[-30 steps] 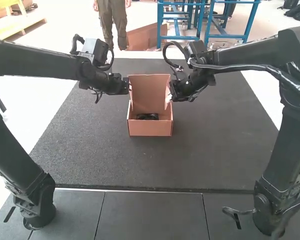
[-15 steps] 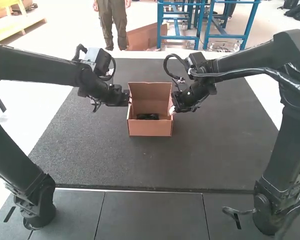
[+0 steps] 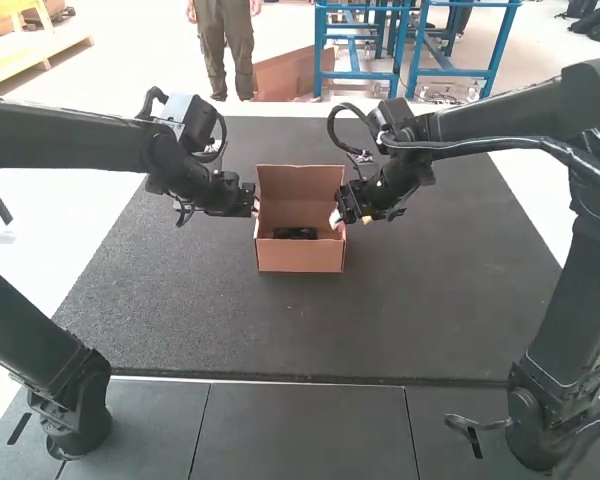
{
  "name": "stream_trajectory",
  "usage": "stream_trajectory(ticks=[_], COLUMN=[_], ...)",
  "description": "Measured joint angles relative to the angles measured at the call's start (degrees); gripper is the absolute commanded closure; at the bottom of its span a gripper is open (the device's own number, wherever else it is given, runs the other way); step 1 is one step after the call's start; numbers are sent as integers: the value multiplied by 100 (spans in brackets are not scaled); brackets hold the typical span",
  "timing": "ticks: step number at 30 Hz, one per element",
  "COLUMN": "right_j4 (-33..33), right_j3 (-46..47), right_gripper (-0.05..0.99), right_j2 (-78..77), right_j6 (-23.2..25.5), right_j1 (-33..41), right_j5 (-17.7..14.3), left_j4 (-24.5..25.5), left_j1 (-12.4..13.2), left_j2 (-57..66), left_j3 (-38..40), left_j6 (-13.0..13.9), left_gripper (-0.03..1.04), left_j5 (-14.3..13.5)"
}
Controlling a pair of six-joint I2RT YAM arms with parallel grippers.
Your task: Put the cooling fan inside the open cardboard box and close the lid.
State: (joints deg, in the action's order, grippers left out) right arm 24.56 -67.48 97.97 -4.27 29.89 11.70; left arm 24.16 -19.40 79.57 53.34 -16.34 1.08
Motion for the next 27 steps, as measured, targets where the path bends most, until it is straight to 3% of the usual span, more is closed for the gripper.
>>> stream_trajectory(ticks=[5, 14, 22, 27], right_j4=[433, 492, 365, 337], right_j3=[-221, -345, -162, -153], right_gripper=[2, 2, 2, 3], right_j2=[-249, -1239, -1947, -2273], right_j6=[-9, -9, -7, -4], right_j1=[0, -22, -334, -634], right_j5=[-13, 7, 7, 11], left_j4=[-125, -485, -647, -638], left_j1=[11, 332, 286, -127], left_j2=[-90, -31, 723, 1213], left_j3=[28, 835, 1596, 1862], left_j6=[4, 92, 173, 258], left_gripper=[4, 4, 4, 4], left_j5=[-328, -1058, -1178, -1032])
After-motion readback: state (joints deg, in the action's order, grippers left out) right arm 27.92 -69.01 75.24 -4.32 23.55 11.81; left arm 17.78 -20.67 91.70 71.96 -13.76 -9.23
